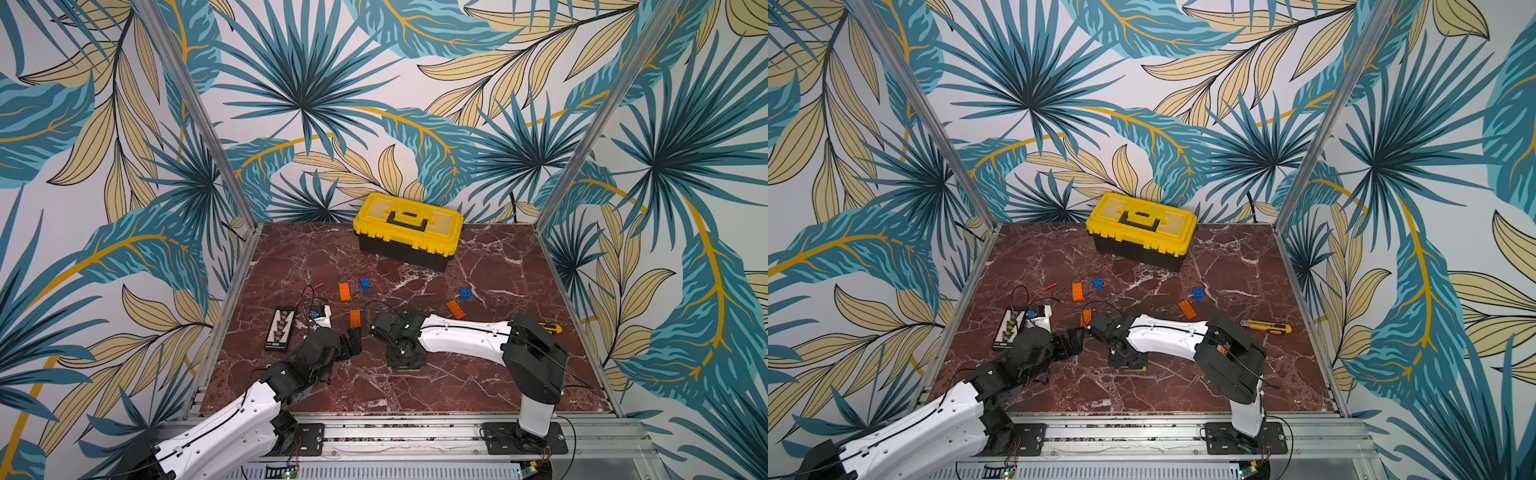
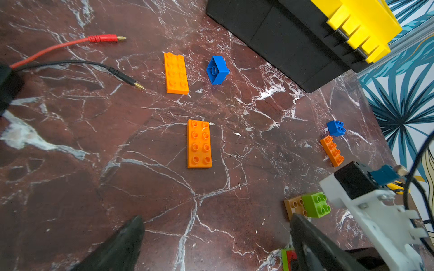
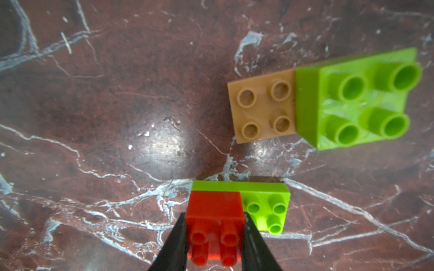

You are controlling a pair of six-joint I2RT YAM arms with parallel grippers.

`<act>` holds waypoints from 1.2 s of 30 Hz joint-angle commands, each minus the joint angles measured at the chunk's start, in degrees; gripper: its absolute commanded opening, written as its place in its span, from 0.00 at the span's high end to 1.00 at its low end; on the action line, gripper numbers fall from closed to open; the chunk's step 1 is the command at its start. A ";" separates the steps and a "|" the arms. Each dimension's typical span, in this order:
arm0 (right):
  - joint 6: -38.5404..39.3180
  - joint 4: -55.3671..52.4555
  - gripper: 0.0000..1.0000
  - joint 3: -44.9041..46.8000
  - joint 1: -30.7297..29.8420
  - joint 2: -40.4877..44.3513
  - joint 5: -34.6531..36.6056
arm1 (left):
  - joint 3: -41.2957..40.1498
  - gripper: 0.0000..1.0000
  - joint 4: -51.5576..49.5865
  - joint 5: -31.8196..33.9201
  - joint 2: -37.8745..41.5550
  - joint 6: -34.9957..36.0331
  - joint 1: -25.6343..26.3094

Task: Assemble the number 5 with lego
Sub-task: Assemble the lego brick with the lego brick.

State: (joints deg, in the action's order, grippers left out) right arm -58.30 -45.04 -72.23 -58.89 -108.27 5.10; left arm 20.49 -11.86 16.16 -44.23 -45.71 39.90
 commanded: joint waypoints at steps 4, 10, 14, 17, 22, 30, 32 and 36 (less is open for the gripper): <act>-0.90 -0.60 0.93 7.39 -1.09 -9.92 -4.04 | -0.28 0.00 0.78 -0.43 -0.55 -0.34 -0.35; 0.34 1.12 0.85 7.13 -1.16 -5.74 -2.63 | 0.24 0.01 0.53 -0.86 -0.77 -0.12 -0.29; 1.19 3.82 0.68 5.57 -0.66 -0.78 -1.34 | 1.25 0.00 0.43 -1.46 -0.88 0.92 -0.31; 1.78 4.17 0.62 3.78 -0.38 1.84 -0.38 | 2.41 0.00 0.24 -1.97 -1.17 2.09 -0.28; 2.88 3.23 0.57 1.92 -0.06 4.85 1.39 | 3.84 0.00 -0.20 -2.34 -2.08 2.69 -0.27; 3.16 1.71 0.56 1.81 0.08 5.71 2.27 | 4.90 0.00 0.36 -3.82 -4.30 2.60 -0.30; 3.35 2.31 0.56 2.19 0.09 6.20 2.62 | 5.13 0.00 0.65 -4.53 -4.70 2.82 -0.29; 3.04 2.70 0.62 2.44 0.11 5.44 1.45 | 5.55 0.00 0.26 -4.65 -5.21 2.95 -0.32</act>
State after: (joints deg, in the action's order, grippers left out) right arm -55.40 -41.82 -70.32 -58.87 -103.33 6.20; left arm 22.79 -11.84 12.16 -49.19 -43.70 39.90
